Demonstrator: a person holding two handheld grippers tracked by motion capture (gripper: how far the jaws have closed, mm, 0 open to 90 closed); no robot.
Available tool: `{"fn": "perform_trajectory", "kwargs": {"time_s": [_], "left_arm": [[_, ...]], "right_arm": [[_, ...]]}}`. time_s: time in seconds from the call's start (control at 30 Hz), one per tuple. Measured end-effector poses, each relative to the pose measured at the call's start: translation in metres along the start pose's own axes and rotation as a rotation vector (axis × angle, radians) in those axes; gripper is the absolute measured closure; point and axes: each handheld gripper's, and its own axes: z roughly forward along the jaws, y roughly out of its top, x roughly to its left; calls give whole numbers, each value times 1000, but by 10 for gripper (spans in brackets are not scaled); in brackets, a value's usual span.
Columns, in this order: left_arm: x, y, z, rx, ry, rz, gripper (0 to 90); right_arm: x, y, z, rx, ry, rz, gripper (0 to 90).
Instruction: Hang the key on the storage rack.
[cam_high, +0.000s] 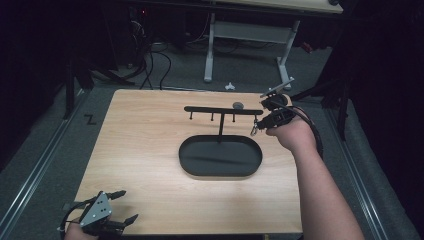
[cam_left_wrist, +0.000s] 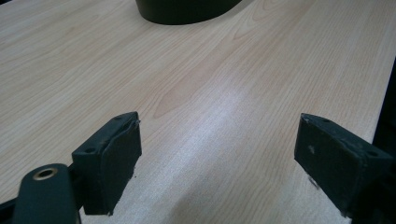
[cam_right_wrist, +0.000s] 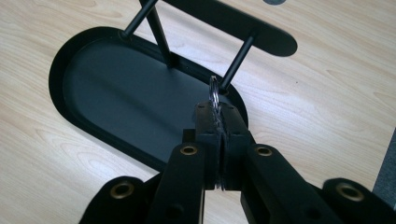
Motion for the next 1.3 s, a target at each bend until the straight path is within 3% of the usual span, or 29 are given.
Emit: {"fn": "perform_trajectory", "kwargs": {"time_s": [0.6,1.3], "left_arm": [[0,0,1,3,-6,0,154],[0,0,1,1,-7,1,153]], "right_arm": [[-9,11,8,21,-22,37,879],[-8,16,1,-10,-49,55,843]]}}
